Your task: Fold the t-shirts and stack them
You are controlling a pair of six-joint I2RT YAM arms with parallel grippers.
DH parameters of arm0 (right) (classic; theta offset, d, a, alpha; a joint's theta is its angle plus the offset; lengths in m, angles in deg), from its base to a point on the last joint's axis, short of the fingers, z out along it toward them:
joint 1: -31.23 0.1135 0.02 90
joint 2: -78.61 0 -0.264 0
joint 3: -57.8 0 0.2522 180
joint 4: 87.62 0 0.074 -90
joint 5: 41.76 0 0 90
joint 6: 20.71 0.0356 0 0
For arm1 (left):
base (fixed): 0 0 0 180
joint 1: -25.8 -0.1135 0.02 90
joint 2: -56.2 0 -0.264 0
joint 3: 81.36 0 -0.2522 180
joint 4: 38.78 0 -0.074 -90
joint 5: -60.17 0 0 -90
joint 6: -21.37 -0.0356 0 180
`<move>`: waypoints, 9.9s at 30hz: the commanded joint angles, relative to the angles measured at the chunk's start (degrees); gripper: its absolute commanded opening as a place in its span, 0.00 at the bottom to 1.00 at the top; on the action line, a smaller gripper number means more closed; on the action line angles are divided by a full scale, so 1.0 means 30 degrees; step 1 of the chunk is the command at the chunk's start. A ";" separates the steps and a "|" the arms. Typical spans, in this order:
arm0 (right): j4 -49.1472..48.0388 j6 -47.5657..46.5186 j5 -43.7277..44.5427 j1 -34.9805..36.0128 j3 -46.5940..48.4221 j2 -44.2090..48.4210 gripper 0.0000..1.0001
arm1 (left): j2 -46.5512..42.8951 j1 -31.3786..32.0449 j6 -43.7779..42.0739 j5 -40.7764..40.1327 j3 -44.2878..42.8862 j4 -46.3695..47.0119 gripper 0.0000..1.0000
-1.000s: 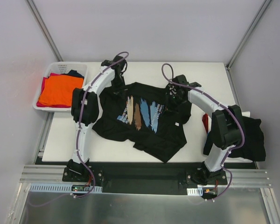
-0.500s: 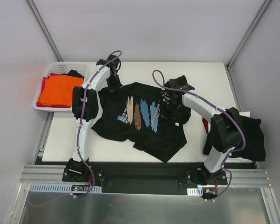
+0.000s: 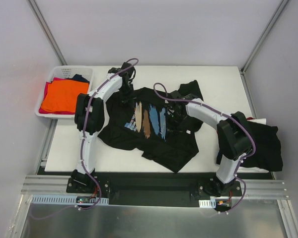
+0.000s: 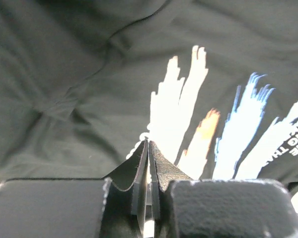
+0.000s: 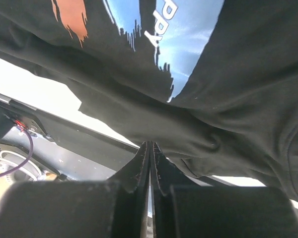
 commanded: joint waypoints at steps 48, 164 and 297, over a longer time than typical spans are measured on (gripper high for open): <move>0.1909 -0.1017 0.0910 0.0350 0.1095 -0.0567 0.03 | 0.1650 -0.0820 -0.1367 -0.2694 -0.2061 0.0520 0.59; 0.2847 -0.1780 0.1761 0.0262 0.1534 -0.0830 0.02 | 0.1417 -0.3691 -0.0841 0.1056 -0.2822 0.1985 0.07; -0.2605 -0.1896 -0.3839 -0.6564 -0.6428 0.7480 0.52 | -1.1238 0.3867 -0.0342 -0.1551 1.1648 -0.1354 0.95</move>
